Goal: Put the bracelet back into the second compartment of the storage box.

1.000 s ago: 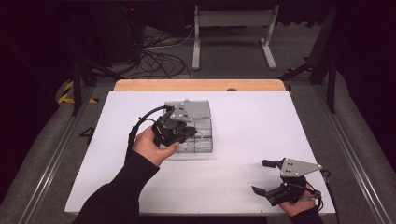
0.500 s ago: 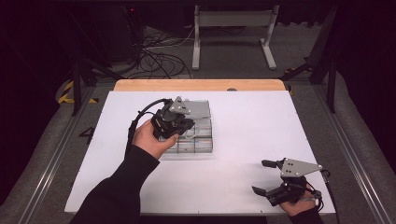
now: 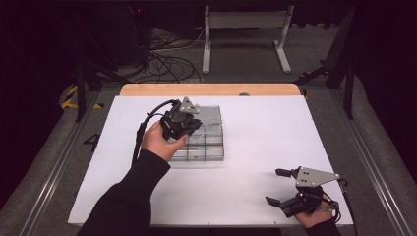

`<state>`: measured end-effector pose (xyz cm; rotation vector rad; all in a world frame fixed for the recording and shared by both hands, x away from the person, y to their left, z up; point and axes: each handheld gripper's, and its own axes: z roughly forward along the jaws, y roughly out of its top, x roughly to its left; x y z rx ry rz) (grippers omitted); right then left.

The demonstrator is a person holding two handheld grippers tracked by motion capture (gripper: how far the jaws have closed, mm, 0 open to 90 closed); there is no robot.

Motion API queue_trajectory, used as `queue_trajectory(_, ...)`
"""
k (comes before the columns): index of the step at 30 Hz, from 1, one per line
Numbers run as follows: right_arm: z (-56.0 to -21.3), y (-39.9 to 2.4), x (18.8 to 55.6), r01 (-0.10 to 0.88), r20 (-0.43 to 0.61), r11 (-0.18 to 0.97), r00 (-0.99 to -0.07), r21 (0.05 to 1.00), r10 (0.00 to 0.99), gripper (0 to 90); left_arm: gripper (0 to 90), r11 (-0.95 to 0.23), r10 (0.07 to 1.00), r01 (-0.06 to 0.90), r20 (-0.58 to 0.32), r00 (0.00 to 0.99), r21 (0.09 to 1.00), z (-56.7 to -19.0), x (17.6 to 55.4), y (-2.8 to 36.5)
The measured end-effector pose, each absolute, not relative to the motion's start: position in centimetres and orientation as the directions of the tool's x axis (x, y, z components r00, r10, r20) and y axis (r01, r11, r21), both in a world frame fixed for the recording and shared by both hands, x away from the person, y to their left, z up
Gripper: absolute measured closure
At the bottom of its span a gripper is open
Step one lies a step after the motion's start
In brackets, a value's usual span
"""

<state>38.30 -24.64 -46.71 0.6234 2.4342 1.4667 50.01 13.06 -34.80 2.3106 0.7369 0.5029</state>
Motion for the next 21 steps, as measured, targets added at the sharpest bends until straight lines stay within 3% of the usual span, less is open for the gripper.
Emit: queue_trajectory(21, -46.7, -24.7, 38.3, 0.24, 0.024, 0.404, -0.883, 0.883, 0.469, 5.1, 85.2, -0.587, 0.691, 0.451, 0.126, 0.711, 0.673, -37.1, 52.8, 13.6)
